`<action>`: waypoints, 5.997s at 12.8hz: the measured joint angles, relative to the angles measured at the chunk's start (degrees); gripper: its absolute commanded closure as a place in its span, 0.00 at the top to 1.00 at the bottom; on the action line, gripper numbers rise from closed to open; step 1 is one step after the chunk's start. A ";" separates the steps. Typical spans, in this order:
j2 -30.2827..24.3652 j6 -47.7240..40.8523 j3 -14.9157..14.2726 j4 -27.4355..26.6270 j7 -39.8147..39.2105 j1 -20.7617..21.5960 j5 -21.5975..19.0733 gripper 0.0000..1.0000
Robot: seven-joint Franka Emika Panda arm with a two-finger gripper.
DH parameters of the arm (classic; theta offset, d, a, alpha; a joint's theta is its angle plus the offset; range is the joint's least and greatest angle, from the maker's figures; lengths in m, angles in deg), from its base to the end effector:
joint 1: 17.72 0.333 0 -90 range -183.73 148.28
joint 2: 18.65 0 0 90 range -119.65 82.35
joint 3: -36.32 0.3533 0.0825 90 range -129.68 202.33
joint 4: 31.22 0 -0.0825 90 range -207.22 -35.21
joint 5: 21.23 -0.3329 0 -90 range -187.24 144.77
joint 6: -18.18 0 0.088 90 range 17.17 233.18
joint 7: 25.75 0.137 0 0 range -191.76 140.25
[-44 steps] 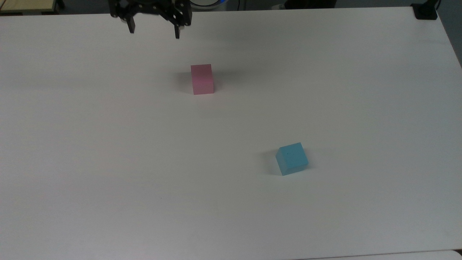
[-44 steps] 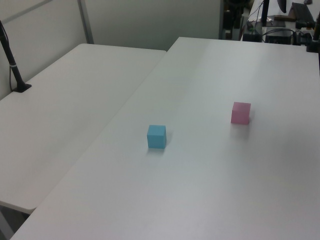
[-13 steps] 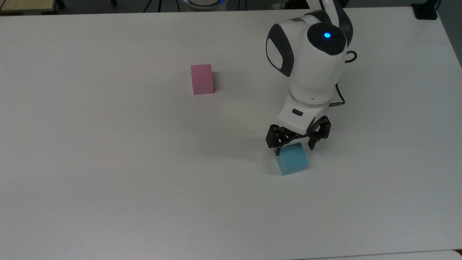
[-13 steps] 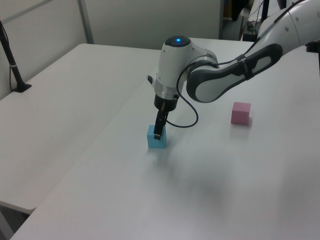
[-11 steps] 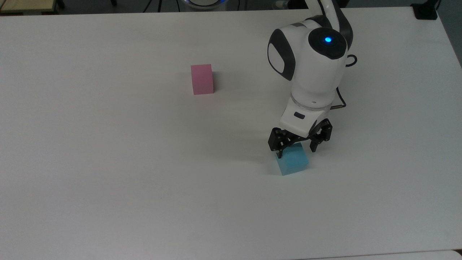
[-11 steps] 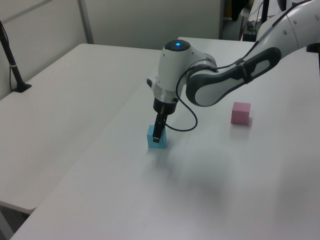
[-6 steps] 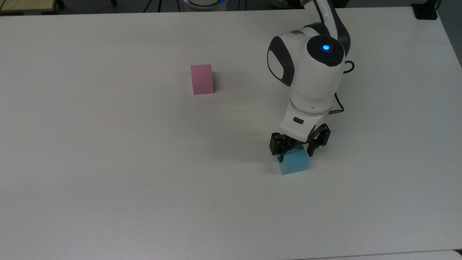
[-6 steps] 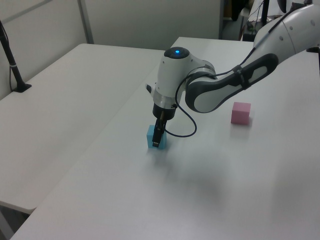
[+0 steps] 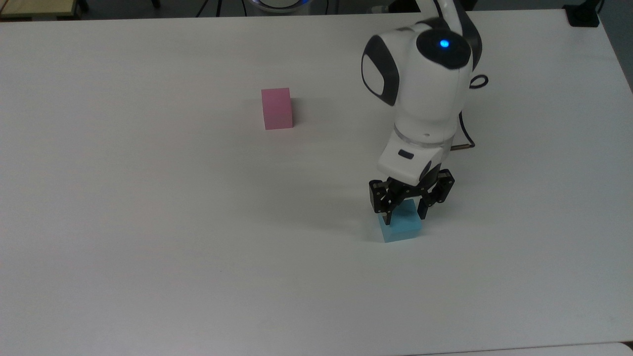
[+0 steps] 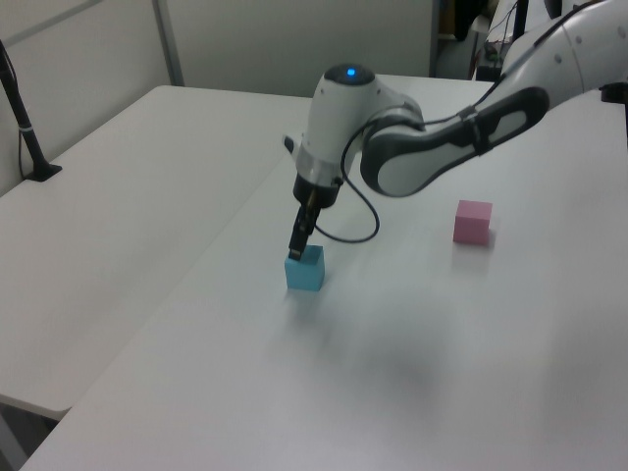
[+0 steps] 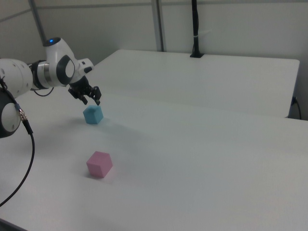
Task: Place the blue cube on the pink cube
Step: 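Lower the gripper around the light-blue cube, then close the gripper on the light-blue cube, then lift the light-blue cube and carry it over the pink cube, then lower the light-blue cube onto the pink cube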
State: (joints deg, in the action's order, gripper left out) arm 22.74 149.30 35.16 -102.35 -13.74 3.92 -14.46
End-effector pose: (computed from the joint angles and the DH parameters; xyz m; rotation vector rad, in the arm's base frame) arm 0.7139 0.2659 0.3909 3.0595 0.3352 0.5330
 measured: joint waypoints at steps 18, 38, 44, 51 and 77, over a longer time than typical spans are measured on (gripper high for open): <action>1.28 -2.50 0.00 -2.11 3.59 1.14 0.00 0.94; -11.19 -8.88 -0.39 -0.61 4.07 -3.01 1.11 0.24; -19.99 -22.18 -0.39 -5.98 -1.14 -4.13 -2.08 0.25; -41.81 -25.08 -0.40 -30.99 -12.83 -9.27 -4.00 0.25; -43.37 -9.90 -0.26 -54.27 -19.99 -16.81 -4.02 0.55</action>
State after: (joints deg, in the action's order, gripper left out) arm -20.63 139.40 34.90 -156.62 -33.74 -12.90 -18.48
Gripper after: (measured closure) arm 0.445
